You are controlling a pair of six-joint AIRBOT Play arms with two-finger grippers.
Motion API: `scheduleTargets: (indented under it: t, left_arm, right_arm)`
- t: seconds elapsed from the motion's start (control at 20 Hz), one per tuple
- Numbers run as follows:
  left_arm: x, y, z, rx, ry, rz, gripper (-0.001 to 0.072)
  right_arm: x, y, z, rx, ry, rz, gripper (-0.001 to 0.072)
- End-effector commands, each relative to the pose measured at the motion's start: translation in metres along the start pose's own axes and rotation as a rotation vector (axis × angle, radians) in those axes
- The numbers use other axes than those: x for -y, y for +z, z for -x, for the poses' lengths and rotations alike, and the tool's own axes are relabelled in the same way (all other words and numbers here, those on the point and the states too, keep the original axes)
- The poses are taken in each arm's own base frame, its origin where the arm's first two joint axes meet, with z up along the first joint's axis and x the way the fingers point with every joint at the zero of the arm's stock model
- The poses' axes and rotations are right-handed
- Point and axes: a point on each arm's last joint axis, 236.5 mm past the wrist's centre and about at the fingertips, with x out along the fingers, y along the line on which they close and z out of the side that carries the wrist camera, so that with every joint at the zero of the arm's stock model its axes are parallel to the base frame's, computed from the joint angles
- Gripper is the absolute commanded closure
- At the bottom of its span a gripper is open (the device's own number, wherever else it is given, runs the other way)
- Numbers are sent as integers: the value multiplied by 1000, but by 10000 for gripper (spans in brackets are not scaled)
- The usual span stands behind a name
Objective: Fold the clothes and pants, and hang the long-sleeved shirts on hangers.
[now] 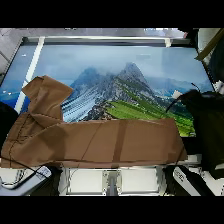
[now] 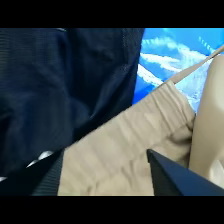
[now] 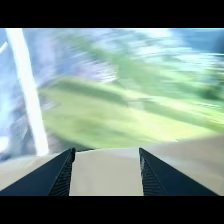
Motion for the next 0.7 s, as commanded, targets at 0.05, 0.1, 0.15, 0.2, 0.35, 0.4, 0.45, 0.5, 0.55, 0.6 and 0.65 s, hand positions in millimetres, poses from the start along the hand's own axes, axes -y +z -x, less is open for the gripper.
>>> scheduleTargets:
  t: [0.05,0.1,0.15,0.2,0.35,0.4,0.45,0.5,0.55,0.6,0.65]
  left_arm:
    - [12,10,-47,-144,-47,-41,82]
    - [13,19,-47,-117,-48,-44,82]
    - [16,25,-47,-98,-57,-68,82]
    - [19,25,-47,-96,-64,-110,82]
    - [36,14,-55,-138,-84,-201,82]
    - [43,11,-59,-147,-90,-216,82]
    - [51,9,-62,-149,-96,-232,83]
    - [62,9,-63,-143,-116,-239,83]
    - [77,10,-62,-131,-154,-229,83]
    - [100,9,-59,-122,-215,-209,114]
    - [121,7,-56,-115,-268,-211,171]
  right_arm:
    - [-102,-31,-109,-226,159,82,272]
    - [-121,-45,-140,-284,179,110,272]
    - [-142,-61,-171,-340,200,135,272]
    - [-165,-79,-204,-395,230,147,272]
    - [-227,-128,-281,-516,333,147,268]
    - [-245,-140,-296,-539,368,146,267]
    - [-264,-148,-308,-551,410,143,265]
    - [-282,-153,-316,-555,448,147,260]
    - [-298,-158,-322,-556,481,163,260]
    - [-310,-161,-327,-552,504,180,260]
    - [-320,-163,-331,-547,523,197,260]
